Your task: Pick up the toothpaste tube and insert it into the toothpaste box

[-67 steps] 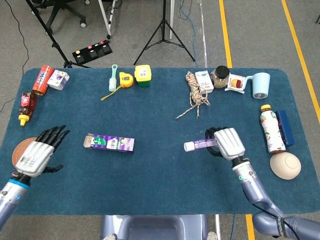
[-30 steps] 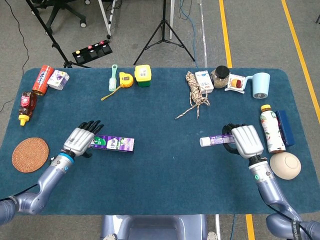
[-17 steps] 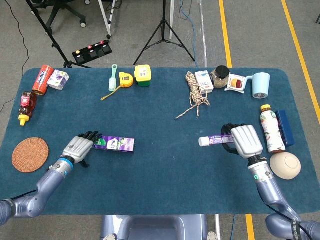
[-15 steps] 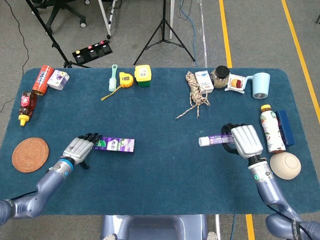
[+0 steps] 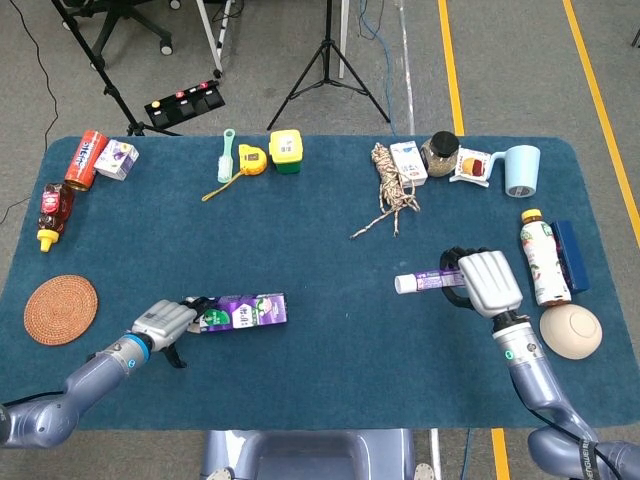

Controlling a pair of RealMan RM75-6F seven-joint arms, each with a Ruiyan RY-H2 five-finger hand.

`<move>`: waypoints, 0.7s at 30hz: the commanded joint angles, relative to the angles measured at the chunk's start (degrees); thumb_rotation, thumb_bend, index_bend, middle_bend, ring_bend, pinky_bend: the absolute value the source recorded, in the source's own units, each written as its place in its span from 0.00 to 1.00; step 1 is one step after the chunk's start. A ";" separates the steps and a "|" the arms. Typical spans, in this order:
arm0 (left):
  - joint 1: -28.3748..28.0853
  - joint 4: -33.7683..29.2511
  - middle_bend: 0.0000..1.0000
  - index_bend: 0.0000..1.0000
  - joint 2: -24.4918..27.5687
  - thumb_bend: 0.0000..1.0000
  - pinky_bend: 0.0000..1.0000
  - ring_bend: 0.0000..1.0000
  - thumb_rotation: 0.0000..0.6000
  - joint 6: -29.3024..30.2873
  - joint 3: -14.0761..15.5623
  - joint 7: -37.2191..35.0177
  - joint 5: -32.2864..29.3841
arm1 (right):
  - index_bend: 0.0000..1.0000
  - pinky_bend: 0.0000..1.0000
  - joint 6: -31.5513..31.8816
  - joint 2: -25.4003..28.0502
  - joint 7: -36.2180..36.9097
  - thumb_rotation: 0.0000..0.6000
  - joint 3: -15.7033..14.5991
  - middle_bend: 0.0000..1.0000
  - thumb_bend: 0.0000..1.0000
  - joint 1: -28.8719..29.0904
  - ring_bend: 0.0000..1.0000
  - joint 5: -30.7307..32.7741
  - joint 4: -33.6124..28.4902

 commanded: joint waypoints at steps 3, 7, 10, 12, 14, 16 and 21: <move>0.66 -2.78 0.09 0.00 1.50 0.01 0.32 0.17 1.00 -0.67 -0.90 -4.46 5.41 | 0.61 0.53 0.03 -0.06 -0.19 1.00 0.04 0.62 0.46 0.00 0.57 0.12 0.02; 2.97 -3.65 0.09 0.00 2.23 0.01 0.32 0.17 1.00 0.77 -3.22 -9.83 12.66 | 0.61 0.53 0.05 -0.01 -0.22 1.00 0.03 0.62 0.46 -0.05 0.57 0.14 0.01; 4.47 -2.92 0.09 0.00 2.74 0.01 0.31 0.17 1.00 1.60 -4.28 -14.25 17.43 | 0.61 0.53 0.06 0.02 -0.05 1.00 0.02 0.62 0.46 -0.12 0.57 0.16 0.04; 4.98 -2.02 0.09 0.00 2.91 0.01 0.30 0.17 1.00 2.06 -4.67 -16.22 19.29 | 0.61 0.53 0.05 0.02 0.07 1.00 0.00 0.62 0.46 -0.15 0.57 0.15 0.10; 5.34 -0.93 0.09 0.00 2.84 0.01 0.30 0.17 1.00 2.44 -4.76 -17.70 20.71 | 0.61 0.53 0.01 0.00 0.17 1.00 -0.01 0.62 0.46 -0.17 0.57 0.17 0.18; 5.48 0.49 0.09 0.00 2.57 0.01 0.29 0.17 1.00 2.69 -4.49 -18.31 21.59 | 0.61 0.53 -0.03 -0.04 0.28 1.00 -0.04 0.62 0.46 -0.19 0.57 0.19 0.29; 5.57 6.26 0.08 0.00 -0.50 0.01 0.26 0.14 1.00 4.77 -3.69 -17.66 22.54 | 0.61 0.53 -0.12 -0.28 0.49 1.00 -0.15 0.62 0.46 -0.22 0.57 0.12 0.65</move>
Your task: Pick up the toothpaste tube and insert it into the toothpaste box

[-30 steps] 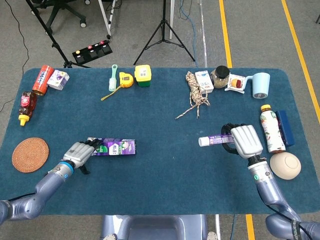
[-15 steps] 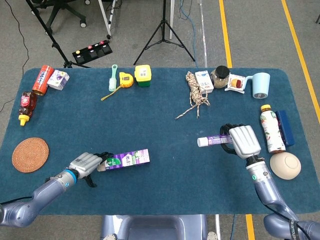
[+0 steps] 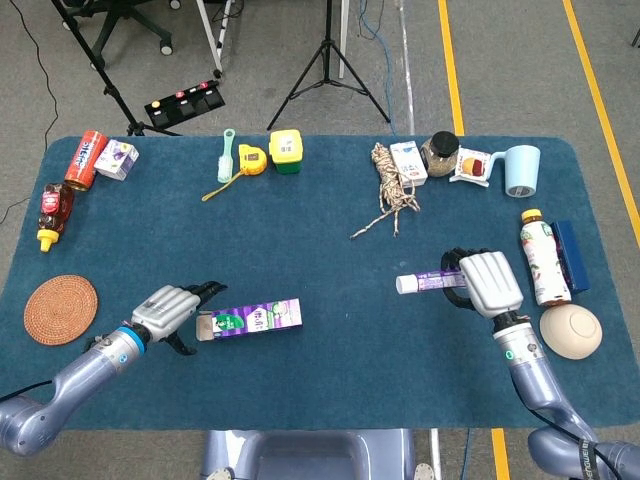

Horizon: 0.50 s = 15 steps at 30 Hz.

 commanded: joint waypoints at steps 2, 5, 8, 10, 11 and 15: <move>0.27 7.10 0.08 0.00 -4.54 0.01 0.22 0.09 1.00 3.61 1.28 3.25 2.09 | 0.61 0.53 0.06 -0.09 -0.04 1.00 0.02 0.62 0.46 -0.01 0.57 -0.04 0.10; 0.18 8.49 0.08 0.00 -5.87 0.01 0.21 0.08 1.00 4.31 1.76 4.54 1.68 | 0.61 0.53 0.09 -0.10 -0.15 1.00 0.02 0.62 0.46 -0.03 0.57 -0.04 0.06; -0.68 8.91 0.09 0.00 -6.11 0.01 0.20 0.08 1.00 3.31 2.35 6.30 0.06 | 0.61 0.53 0.06 -0.22 -0.15 1.00 0.01 0.62 0.46 -0.03 0.57 0.01 0.01; -1.81 7.97 0.13 0.00 -5.88 0.01 0.19 0.08 1.00 1.42 2.71 7.18 -2.41 | 0.61 0.53 0.01 -0.35 -0.24 1.00 0.00 0.62 0.46 0.01 0.57 0.03 -0.01; -2.24 7.44 0.14 0.00 -5.64 0.01 0.19 0.08 1.00 0.79 2.79 7.32 -3.25 | 0.61 0.53 0.03 -0.38 -0.30 1.00 -0.01 0.62 0.46 0.00 0.57 0.01 -0.02; -3.50 5.31 0.19 0.01 -4.78 0.01 0.18 0.08 1.00 0.42 3.62 9.20 -5.24 | 0.61 0.53 0.05 -0.45 -0.50 1.00 0.02 0.62 0.46 0.02 0.57 0.05 -0.04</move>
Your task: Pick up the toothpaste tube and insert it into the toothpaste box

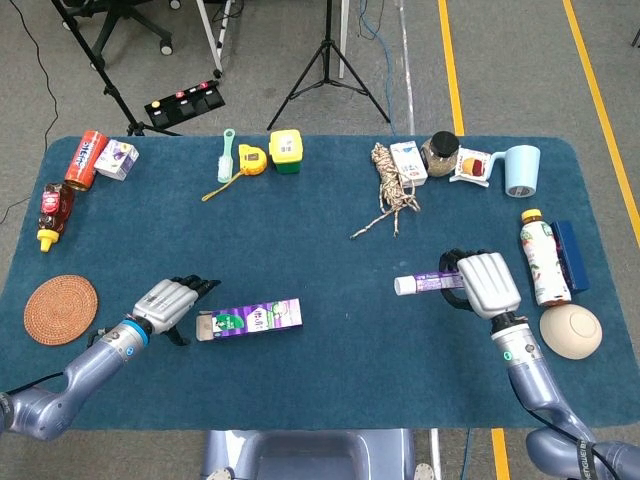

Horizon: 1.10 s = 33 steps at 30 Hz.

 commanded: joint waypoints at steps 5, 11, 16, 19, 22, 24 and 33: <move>-2.83 -3.77 0.19 0.01 1.49 0.01 0.18 0.08 1.00 0.06 2.61 5.64 -6.74 | 0.61 0.53 -0.05 0.03 0.15 1.00 0.08 0.62 0.46 -0.03 0.57 0.15 -0.06; -6.58 -8.45 0.19 0.01 2.97 0.01 0.18 0.08 1.00 0.11 5.49 10.09 -15.44 | 0.61 0.53 -0.04 0.00 0.20 1.00 0.09 0.62 0.46 -0.06 0.57 0.15 -0.05; -7.40 -10.84 0.19 0.01 3.96 0.01 0.18 0.08 1.00 0.29 6.37 9.89 -15.61 | 0.61 0.53 -0.08 -0.02 0.11 1.00 0.15 0.62 0.46 -0.02 0.57 0.23 -0.01; -7.58 -12.40 0.20 0.01 4.94 0.01 0.18 0.08 1.00 -0.51 6.84 8.95 -14.46 | 0.61 0.53 -0.01 0.01 -0.02 1.00 0.20 0.62 0.46 -0.04 0.57 0.31 -0.15; -7.94 -13.76 0.20 0.01 5.76 0.01 0.18 0.08 1.00 -2.17 7.20 7.68 -13.24 | 0.61 0.53 0.01 -0.03 -0.16 1.00 0.21 0.62 0.46 -0.05 0.57 0.38 -0.29; -8.13 -14.58 0.20 0.01 6.06 0.01 0.18 0.08 1.00 -3.36 7.16 6.49 -12.25 | 0.61 0.53 0.02 -0.10 -0.28 1.00 0.23 0.62 0.46 -0.03 0.57 0.42 -0.36; -6.12 -16.32 0.21 0.02 7.95 0.01 0.18 0.08 1.00 -4.28 5.57 -0.13 -3.20 | 0.61 0.53 -0.19 -0.44 -0.44 1.00 0.12 0.62 0.47 0.01 0.57 0.61 -0.26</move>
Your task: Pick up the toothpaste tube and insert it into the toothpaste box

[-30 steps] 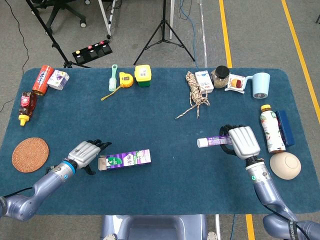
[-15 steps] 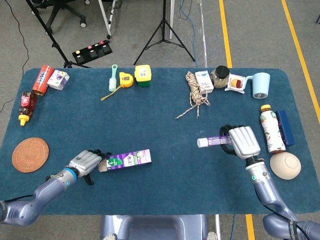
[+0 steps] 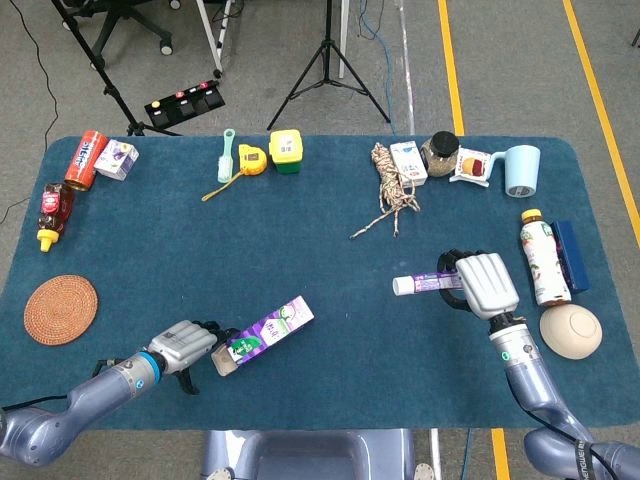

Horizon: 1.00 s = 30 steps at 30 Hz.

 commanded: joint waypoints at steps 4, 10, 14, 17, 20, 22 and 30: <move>3.78 0.39 0.20 0.05 1.72 0.01 0.18 0.08 1.00 3.15 -1.63 -5.51 10.27 | 0.61 0.53 -0.20 -0.33 0.22 1.00 -0.10 0.62 0.47 0.00 0.57 0.13 0.47; 8.65 5.00 0.21 0.16 -0.69 0.01 0.18 0.08 1.00 11.77 -2.43 -14.19 27.73 | 0.61 0.53 -0.17 -0.60 0.41 1.00 -0.05 0.62 0.47 -0.01 0.57 0.19 0.94; 8.55 6.50 0.21 0.18 -2.14 0.01 0.18 0.08 1.00 14.65 -1.21 -22.17 38.22 | 0.61 0.53 -0.04 -0.33 0.79 1.00 0.12 0.62 0.47 -0.13 0.57 0.31 1.09; 7.23 5.55 0.21 0.18 -2.86 0.01 0.19 0.08 1.00 14.08 -0.95 -24.26 40.99 | 0.61 0.53 0.01 0.00 1.10 1.00 0.16 0.62 0.47 -0.28 0.57 0.37 1.21; 5.75 4.30 0.21 0.18 -3.89 0.01 0.19 0.08 1.00 11.97 -1.68 -22.80 40.39 | 0.61 0.53 -0.03 0.24 1.47 1.00 0.19 0.62 0.47 -0.39 0.57 0.46 1.42; 4.63 3.24 0.21 0.18 -5.21 0.01 0.19 0.08 1.00 9.78 -2.75 -20.46 38.04 | 0.61 0.53 -0.10 0.39 1.84 1.00 0.20 0.62 0.47 -0.46 0.57 0.48 1.61; 1.18 3.12 0.21 0.18 -11.83 0.01 0.19 0.08 1.00 4.59 -6.38 -10.02 26.80 | 0.61 0.53 -0.35 0.50 2.80 1.00 0.20 0.62 0.47 -0.58 0.57 0.53 2.34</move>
